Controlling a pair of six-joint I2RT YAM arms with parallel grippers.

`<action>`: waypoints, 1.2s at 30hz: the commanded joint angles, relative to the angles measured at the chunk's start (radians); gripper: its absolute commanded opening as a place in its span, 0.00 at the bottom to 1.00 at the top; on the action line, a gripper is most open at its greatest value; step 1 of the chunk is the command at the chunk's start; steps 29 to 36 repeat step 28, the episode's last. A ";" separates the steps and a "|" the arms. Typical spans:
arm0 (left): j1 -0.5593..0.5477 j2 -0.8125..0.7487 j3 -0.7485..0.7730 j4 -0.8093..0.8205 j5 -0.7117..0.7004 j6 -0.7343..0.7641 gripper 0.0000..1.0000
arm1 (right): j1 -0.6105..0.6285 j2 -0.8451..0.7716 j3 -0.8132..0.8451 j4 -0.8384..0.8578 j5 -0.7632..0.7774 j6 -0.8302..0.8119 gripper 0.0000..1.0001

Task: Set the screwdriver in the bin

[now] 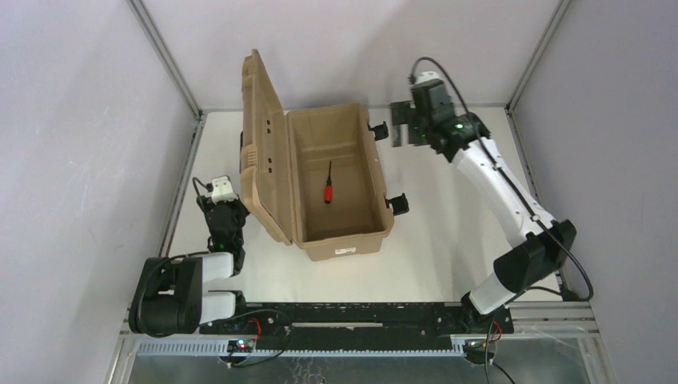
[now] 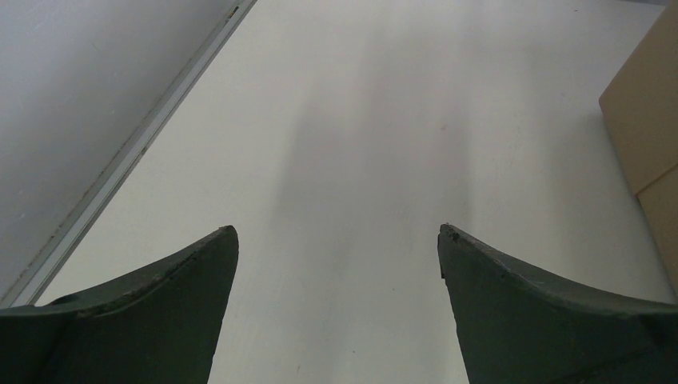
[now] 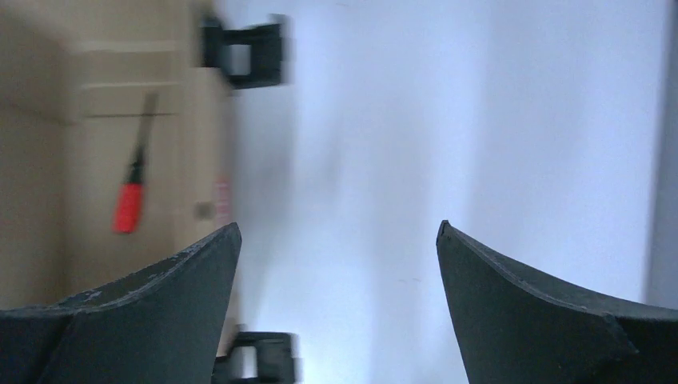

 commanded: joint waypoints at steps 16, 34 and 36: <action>0.007 -0.012 0.040 0.069 0.004 0.010 1.00 | -0.585 -0.290 -0.289 0.158 -0.183 -0.071 1.00; 0.007 -0.013 0.041 0.069 0.005 0.010 1.00 | -0.598 -0.326 -0.349 0.159 -0.174 -0.054 1.00; 0.007 -0.013 0.041 0.069 0.005 0.010 1.00 | -0.598 -0.326 -0.349 0.159 -0.174 -0.054 1.00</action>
